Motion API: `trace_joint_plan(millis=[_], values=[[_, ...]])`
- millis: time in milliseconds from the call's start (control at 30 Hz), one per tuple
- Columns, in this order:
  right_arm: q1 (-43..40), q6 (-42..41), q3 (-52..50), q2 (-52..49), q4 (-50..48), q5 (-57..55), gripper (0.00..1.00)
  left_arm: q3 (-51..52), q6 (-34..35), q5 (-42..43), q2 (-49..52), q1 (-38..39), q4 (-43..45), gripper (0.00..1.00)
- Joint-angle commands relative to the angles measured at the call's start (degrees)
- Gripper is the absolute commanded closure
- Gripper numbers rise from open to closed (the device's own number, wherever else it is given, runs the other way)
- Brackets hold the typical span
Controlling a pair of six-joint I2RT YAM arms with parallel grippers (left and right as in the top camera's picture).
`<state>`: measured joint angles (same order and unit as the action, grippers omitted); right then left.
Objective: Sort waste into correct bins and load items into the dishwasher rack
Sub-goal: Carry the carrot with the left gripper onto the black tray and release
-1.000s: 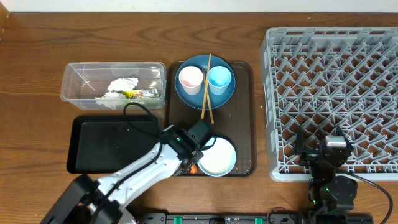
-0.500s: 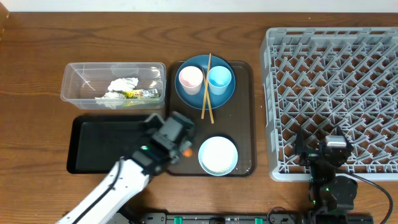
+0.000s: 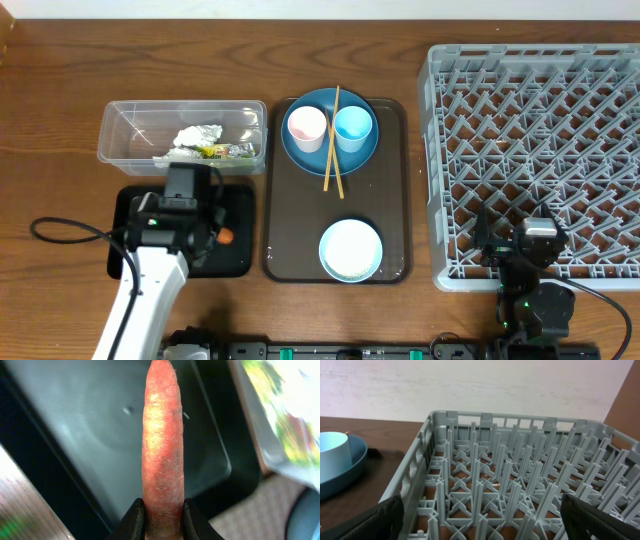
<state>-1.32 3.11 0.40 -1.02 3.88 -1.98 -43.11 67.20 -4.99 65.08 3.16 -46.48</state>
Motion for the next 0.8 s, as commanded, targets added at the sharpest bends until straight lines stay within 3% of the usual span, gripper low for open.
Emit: trace_joint_plan(millis=[0, 500, 767], values=[[-0.11, -0.92, -0.09, 0.13, 0.22, -0.39, 0.01, -0.11, -0.98, -1.33, 2.75, -3.37, -0.39, 0.84], [-0.11, -0.92, -0.09, 0.13, 0.2, -0.39, 0.01, 0.04, -0.98, -4.79, 13.51, -10.45, 0.87, 0.85], [-0.11, -0.92, -0.09, 0.13, 0.22, -0.39, 0.01, 0.04, -1.01, -4.96, 13.51, -11.89, 0.2, 0.7]])
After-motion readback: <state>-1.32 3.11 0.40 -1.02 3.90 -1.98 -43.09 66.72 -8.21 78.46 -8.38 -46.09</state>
